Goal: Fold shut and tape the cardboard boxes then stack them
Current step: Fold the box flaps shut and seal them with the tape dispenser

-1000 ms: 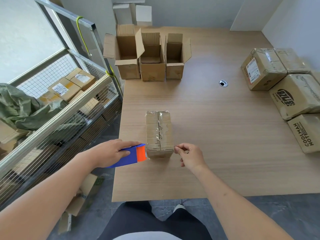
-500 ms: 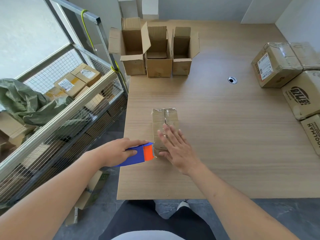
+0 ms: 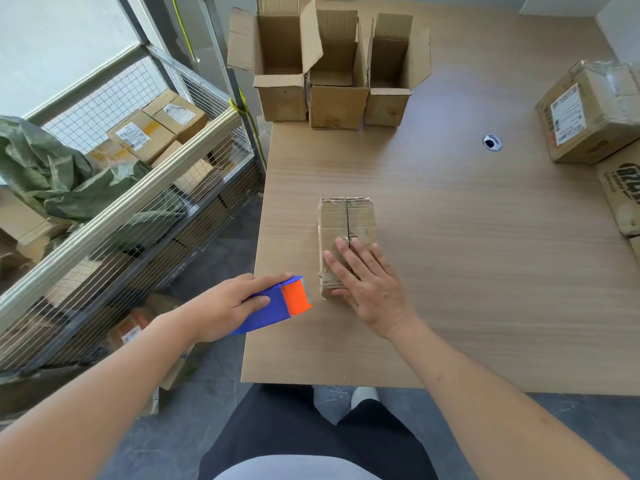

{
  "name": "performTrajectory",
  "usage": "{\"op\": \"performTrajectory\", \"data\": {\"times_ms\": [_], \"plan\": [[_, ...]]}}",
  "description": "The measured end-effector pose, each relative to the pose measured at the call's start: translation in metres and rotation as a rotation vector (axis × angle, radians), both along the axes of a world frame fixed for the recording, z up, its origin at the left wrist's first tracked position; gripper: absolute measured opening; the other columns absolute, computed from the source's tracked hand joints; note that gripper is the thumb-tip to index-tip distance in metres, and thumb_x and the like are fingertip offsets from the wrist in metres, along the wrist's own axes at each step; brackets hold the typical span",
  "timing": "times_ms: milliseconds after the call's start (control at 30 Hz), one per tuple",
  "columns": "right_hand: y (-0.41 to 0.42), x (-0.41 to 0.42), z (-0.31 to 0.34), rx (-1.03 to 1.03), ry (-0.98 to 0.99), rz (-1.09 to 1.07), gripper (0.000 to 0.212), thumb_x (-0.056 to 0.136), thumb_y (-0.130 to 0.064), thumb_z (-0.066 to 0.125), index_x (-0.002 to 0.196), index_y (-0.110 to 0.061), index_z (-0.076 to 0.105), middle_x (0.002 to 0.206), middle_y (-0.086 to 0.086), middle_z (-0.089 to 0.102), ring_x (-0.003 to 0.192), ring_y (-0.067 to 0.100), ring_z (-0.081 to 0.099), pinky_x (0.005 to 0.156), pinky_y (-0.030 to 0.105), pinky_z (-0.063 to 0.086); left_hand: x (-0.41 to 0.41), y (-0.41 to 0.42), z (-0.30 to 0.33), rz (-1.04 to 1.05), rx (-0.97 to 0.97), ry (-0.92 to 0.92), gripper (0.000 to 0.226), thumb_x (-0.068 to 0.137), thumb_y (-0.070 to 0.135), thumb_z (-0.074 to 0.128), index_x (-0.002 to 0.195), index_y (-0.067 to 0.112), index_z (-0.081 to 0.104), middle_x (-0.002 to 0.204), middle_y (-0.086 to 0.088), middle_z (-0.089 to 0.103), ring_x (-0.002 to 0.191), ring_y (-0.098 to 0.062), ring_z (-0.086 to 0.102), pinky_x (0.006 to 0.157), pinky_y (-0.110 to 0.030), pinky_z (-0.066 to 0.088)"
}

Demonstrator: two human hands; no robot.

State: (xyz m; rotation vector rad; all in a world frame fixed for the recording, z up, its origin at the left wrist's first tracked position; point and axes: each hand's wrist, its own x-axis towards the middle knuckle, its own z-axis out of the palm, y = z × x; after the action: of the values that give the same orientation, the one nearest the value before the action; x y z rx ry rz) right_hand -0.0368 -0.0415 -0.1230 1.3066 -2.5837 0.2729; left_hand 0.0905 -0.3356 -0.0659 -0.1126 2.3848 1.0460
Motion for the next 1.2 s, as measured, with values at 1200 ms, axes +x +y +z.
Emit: {"op": "performTrajectory", "data": {"times_ms": [1200], "plan": [[-0.057, 0.029, -0.005, -0.06, 0.167, -0.335, 0.042, 0.086, -0.041, 0.071, 0.117, -0.013, 0.068, 0.135, 0.012, 0.064, 0.131, 0.039, 0.056, 0.112, 0.059, 0.04, -0.007, 0.065, -0.057, 0.329, -0.29, 0.215, 0.081, 0.091, 0.052, 0.066, 0.156, 0.054, 0.018, 0.104, 0.0, 0.047, 0.087, -0.021, 0.054, 0.078, -0.033, 0.052]]}}
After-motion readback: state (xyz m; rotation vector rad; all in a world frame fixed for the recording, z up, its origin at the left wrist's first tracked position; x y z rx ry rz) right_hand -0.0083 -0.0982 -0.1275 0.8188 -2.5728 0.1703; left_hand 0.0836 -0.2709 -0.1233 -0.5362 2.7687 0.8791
